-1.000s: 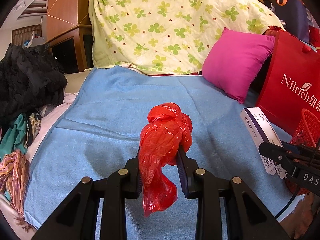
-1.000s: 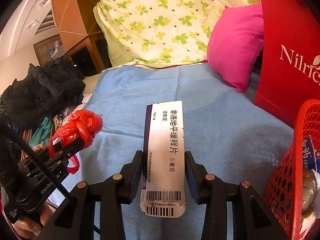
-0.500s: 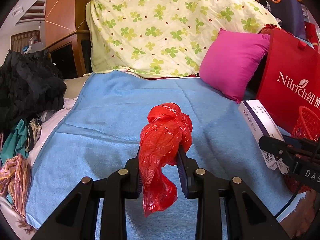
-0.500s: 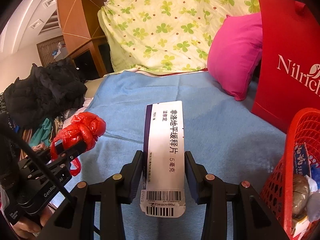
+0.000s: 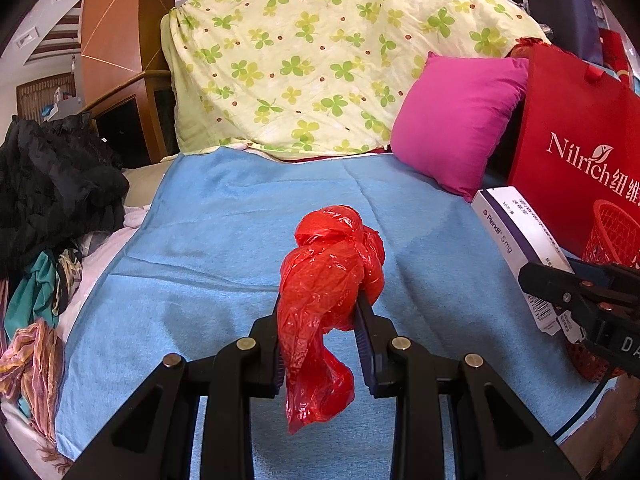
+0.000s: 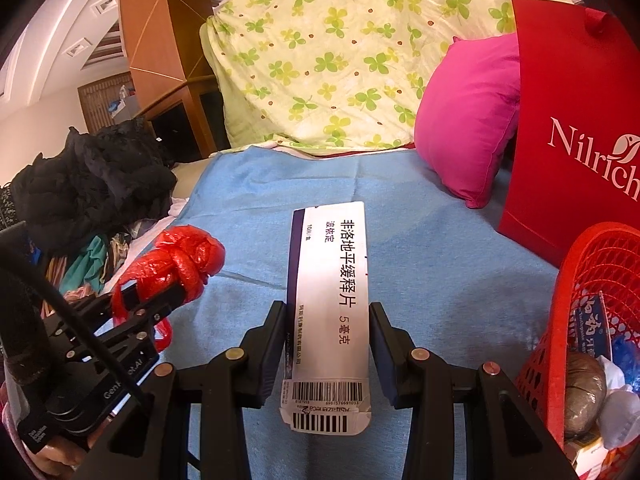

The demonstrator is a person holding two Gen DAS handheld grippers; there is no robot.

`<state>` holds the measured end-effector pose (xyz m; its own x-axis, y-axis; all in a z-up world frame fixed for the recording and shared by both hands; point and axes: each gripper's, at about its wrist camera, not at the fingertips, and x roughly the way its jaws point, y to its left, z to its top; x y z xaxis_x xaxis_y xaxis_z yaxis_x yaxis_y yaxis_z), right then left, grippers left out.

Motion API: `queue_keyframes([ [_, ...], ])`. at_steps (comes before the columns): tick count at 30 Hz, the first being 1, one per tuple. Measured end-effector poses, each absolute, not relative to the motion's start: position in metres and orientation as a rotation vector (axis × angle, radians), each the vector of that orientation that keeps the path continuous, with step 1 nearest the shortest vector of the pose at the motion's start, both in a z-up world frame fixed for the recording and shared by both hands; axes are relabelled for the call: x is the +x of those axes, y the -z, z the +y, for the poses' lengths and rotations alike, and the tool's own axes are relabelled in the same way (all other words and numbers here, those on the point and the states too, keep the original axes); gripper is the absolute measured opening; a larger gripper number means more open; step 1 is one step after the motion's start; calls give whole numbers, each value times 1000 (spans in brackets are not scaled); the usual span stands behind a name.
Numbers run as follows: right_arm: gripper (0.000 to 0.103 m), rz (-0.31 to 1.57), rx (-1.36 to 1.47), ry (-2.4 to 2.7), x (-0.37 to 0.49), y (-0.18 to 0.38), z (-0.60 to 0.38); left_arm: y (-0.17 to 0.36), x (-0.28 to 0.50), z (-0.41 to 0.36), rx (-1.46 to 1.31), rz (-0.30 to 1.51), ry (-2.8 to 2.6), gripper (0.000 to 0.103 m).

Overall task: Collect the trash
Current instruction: 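Hold the red bag and white box raised above the blanket with both tools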

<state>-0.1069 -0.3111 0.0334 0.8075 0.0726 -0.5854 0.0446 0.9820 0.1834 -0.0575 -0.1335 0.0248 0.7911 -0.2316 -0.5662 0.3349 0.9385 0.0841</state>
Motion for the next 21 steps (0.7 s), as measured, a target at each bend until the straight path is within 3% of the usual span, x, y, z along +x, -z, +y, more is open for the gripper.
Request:
queue_keyframes([
  [21, 43, 627, 195, -5, -115, -35, -322, -20, -60, -151, 233, 576, 307, 32],
])
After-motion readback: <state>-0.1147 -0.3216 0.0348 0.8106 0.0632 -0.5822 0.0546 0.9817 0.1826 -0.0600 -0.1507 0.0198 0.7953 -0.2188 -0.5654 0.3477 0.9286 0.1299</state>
